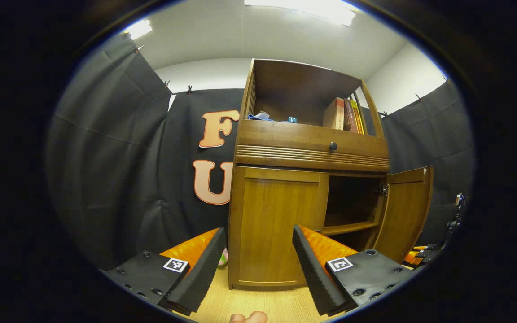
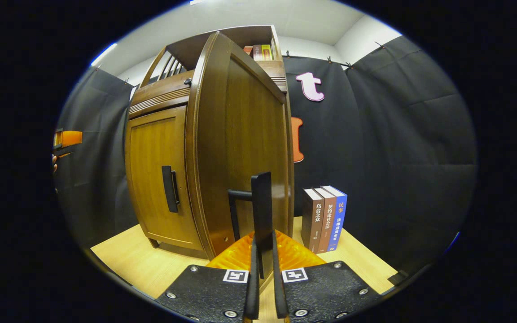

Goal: Open the right door of the double-door shoe cabinet with the right hand, and open the left door with the left hand.

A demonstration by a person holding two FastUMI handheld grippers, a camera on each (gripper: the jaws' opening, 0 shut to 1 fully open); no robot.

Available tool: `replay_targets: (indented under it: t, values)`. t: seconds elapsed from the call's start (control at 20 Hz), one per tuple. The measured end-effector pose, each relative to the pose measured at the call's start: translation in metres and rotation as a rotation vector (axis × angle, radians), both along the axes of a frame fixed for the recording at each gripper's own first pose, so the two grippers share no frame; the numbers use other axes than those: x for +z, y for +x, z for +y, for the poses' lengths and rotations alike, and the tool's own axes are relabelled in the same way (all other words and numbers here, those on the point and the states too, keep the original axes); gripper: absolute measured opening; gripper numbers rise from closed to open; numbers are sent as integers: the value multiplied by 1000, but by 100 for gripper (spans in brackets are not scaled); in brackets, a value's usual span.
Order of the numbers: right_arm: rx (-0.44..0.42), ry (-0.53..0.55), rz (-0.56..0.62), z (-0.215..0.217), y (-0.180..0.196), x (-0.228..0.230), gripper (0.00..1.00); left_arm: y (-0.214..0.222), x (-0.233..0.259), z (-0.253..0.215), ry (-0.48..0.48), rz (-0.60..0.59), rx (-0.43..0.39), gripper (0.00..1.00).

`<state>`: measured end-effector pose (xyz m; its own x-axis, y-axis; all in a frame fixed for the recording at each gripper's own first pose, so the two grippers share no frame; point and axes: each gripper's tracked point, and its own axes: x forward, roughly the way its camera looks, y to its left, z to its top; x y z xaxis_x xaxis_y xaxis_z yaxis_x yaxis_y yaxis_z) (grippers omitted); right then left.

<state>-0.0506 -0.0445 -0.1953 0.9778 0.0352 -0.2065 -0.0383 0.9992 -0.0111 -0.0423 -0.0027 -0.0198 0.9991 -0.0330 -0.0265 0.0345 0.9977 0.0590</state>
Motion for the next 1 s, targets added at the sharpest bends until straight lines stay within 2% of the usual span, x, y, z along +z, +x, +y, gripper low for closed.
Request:
replay_targets:
  t: [0.05,0.1,0.15,0.25,0.3,0.35,0.45,0.5,0.55,0.6,0.7,0.75,0.85,1.0]
  values:
    - [-8,1,-2,-7,-1,1,12,3,-3,-3,-1,4,-2,96]
    - [-15,3,-5,-13,-1,2,1,5,-6,-6,-3,7,-3,94]
    - [-20,6,-4,-19,-2,1,11,7,-10,-9,-5,13,-5,95]
    - [-32,10,-5,-33,-2,4,9,13,-18,-21,-5,21,-21,96]
    - [-41,11,-5,-42,-2,3,19,17,-23,-28,-1,27,-30,95]
    - [-51,12,-6,-49,-2,4,7,20,-30,-35,1,33,-38,95]
    - [-66,19,-9,-62,-1,6,5,28,-42,-51,6,45,-61,95]
    - [-62,34,-8,-65,-1,6,15,33,-48,-59,10,50,-70,95]
    - [-57,42,-8,-66,-1,6,14,37,-53,-66,14,49,-78,95]
    - [-52,39,-7,-67,-2,5,4,41,-58,-74,19,47,-87,96]
    - [-42,25,-6,-66,-3,6,0,51,-71,-86,25,48,-101,95]
    - [-38,20,-4,-67,-4,6,4,57,-77,-91,26,52,-105,95]
    - [-45,20,-7,-74,-7,8,5,72,-93,-100,25,70,-105,95]
    - [-106,4,-26,-103,-18,16,5,95,-119,-111,24,105,-105,95]
